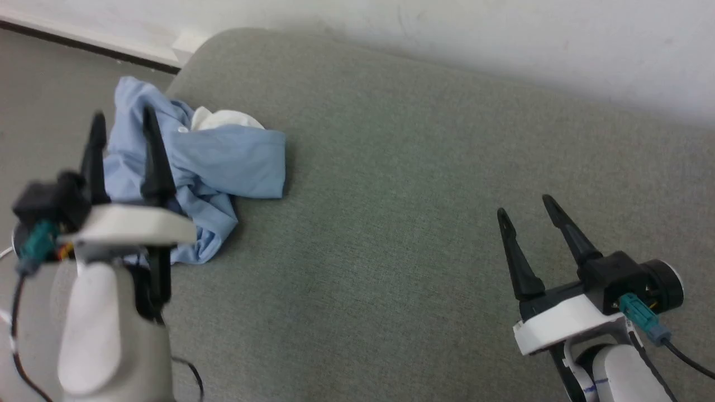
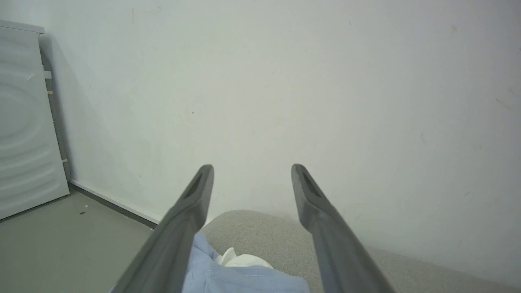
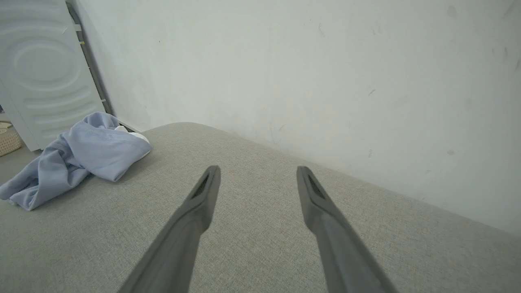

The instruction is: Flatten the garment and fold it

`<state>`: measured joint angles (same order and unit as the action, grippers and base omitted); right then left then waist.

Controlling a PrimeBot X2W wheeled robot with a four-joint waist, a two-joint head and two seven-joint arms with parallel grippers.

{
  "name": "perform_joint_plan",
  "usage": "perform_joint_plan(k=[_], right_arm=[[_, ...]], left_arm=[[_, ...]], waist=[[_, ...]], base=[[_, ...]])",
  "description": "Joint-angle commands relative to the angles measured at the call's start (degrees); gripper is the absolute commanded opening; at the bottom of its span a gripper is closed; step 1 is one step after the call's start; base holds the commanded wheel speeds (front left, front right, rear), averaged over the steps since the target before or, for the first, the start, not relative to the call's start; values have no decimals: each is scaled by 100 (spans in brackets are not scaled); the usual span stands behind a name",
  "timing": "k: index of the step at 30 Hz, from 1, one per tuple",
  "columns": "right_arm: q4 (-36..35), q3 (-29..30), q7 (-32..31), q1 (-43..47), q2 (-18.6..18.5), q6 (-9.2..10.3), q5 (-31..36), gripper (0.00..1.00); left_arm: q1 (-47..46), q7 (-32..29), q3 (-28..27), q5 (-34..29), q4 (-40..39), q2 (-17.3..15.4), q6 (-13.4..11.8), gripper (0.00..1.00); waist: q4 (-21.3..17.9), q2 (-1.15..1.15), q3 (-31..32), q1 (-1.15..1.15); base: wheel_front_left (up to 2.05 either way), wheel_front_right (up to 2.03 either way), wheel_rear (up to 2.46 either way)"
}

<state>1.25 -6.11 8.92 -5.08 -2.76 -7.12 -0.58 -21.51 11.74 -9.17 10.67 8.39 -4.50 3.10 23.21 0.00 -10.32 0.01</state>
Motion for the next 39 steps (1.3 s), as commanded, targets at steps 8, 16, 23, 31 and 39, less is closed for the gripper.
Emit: perform_joint_plan(k=[8,16,23,31,39], right_arm=[[-97,-102,-58,-339,-10,-31,117,100],[-64,-258,34,-646,-11,-34,90,100],[65,-348,161,-869,-11,-36,30,100],[247,-371,290,-935,-11,-36,-115,100],[384,-252,442,-764,-11,-36,-323,100]], left_arm=[[-1809,-754,117,328,1993,-841,288,100],[-2719,-2439,252,789,4132,-1483,383,100],[-3071,-3496,421,1206,5351,-1704,431,100],[-3045,-3774,925,1364,5529,-1789,437,0],[-3332,-2366,1283,943,5263,-2111,386,0]], waist=[[-332,0,-802,-1],[-617,0,-1314,-1],[-701,0,-1557,-1],[-733,0,-1347,-1],[-716,0,-754,-1]], base=[[0,0,0],[0,0,0],[0,0,0],[0,0,0],[0,0,0]])
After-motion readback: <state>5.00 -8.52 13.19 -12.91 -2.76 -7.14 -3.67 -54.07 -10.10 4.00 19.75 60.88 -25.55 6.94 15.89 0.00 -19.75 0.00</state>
